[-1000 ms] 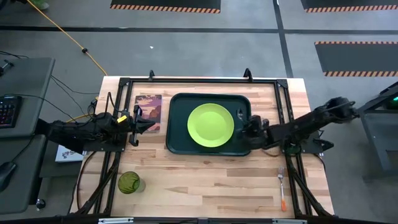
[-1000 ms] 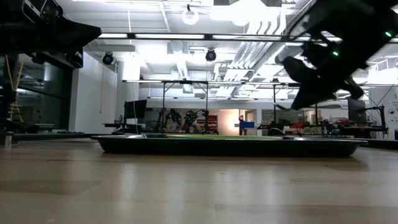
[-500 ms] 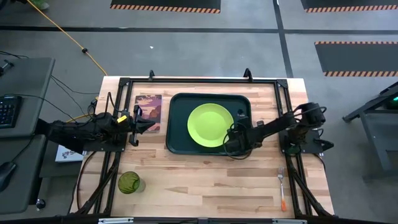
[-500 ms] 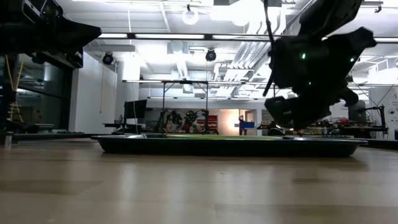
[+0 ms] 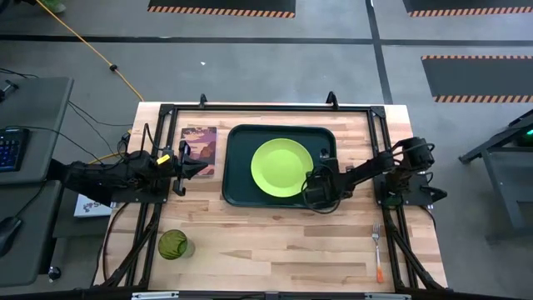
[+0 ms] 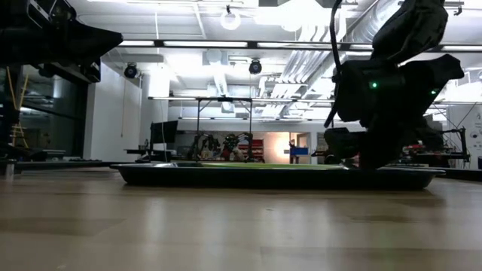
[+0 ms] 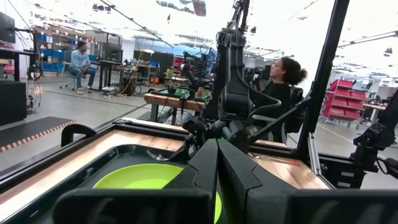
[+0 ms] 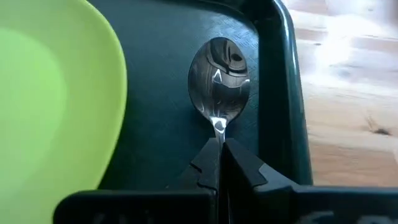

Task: Pick and place plate/cup/fork/spoon on tray
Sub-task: Put the black spoon on the black serving tray to the right of the green plate, then put the orange fork on the black serving tray to the left of the black spoon

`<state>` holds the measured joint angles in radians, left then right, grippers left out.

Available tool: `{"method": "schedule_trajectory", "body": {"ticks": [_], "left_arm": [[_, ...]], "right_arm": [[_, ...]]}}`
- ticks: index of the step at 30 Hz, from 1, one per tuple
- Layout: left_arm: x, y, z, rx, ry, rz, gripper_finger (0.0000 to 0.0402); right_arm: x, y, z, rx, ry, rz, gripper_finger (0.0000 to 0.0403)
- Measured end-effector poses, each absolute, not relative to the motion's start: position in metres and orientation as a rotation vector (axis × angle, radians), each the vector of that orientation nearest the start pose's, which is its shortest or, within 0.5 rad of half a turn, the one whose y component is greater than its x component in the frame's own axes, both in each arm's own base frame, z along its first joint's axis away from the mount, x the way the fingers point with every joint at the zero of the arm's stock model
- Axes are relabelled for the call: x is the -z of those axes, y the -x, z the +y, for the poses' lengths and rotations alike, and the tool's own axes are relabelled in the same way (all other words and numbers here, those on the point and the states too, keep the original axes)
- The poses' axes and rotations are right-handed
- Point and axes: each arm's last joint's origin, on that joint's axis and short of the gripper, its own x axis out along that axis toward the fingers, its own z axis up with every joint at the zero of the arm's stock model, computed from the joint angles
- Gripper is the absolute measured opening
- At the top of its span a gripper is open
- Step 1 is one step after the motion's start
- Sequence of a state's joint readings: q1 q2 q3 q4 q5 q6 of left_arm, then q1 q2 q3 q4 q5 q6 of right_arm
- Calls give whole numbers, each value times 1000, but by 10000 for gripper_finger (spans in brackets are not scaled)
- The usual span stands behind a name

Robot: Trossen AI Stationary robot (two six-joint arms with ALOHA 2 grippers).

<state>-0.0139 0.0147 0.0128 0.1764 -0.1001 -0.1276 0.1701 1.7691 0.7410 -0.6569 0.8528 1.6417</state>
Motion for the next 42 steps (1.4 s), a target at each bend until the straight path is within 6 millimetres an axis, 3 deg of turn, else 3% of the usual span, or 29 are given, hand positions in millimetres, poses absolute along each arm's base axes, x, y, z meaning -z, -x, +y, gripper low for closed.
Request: {"method": "schedule_trajectory", "body": {"ticks": [13,34,42], "left_arm": [[-184,-96,2,-75,137,-180,3],[-184,-96,2,-75,137,-180,3],[-184,-96,2,-75,137,-180,3]], "right_arm": [[-96,-239,18,1407,-490,656,6],[-99,-237,19,1388,-500,715,142],[-112,-241,21,1319,-470,788,162]]}}
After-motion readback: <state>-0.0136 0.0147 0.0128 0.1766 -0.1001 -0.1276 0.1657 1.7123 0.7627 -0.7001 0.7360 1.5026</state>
